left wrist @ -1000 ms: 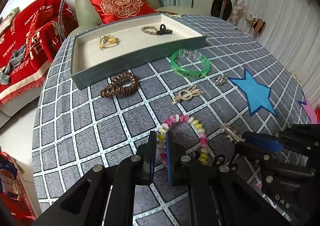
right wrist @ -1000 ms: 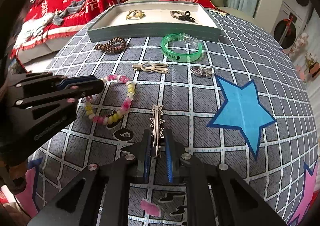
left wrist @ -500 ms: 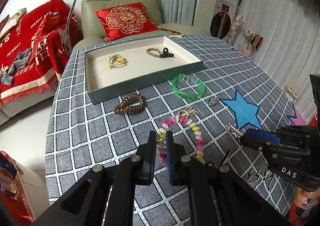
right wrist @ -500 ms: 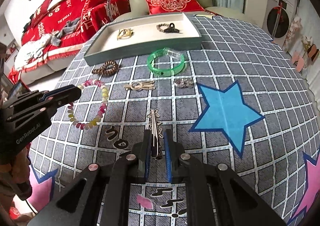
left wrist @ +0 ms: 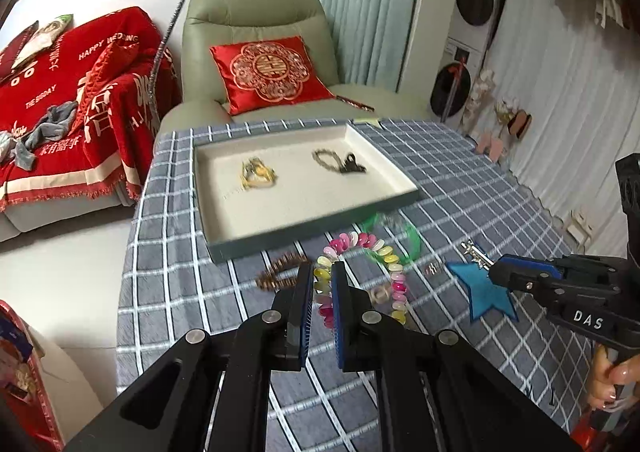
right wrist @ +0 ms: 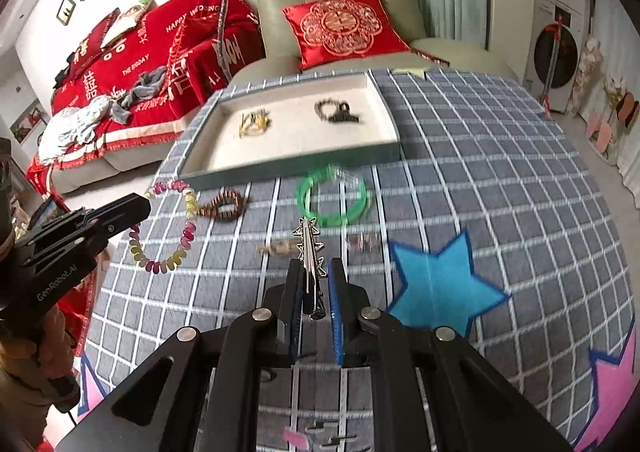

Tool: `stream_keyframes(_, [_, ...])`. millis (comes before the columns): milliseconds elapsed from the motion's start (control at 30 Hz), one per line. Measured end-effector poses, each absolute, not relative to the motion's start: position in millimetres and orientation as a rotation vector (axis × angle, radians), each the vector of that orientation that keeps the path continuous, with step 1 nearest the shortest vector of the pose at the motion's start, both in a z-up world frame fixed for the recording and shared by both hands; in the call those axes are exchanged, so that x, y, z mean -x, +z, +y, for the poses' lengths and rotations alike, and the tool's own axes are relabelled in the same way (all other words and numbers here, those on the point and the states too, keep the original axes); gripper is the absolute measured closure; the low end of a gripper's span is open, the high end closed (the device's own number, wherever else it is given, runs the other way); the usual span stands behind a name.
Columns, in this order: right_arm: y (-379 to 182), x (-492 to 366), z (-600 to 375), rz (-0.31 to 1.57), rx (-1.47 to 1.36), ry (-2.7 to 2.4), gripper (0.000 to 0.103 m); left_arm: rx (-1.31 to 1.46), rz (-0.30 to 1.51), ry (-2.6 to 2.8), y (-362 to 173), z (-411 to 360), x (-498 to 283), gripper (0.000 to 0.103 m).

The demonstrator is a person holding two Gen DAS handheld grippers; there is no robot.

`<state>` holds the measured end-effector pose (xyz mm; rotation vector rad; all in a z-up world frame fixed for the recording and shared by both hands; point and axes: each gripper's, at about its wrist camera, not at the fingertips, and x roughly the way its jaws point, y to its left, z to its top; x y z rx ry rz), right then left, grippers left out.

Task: Organize jewelry
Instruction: 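Carry the bead bracelet with the left tool while the right tool carries the hairpin into the tray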

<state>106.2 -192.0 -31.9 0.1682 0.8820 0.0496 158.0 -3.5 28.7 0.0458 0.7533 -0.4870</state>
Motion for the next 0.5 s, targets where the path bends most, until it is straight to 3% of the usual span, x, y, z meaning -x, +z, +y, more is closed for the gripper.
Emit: stream_keyframes(500, [6, -189, -198, 0.840, -0.170, 0.088, 0.089, 0.009, 0.720, -0.429, 49, 5, -224, 0.079])
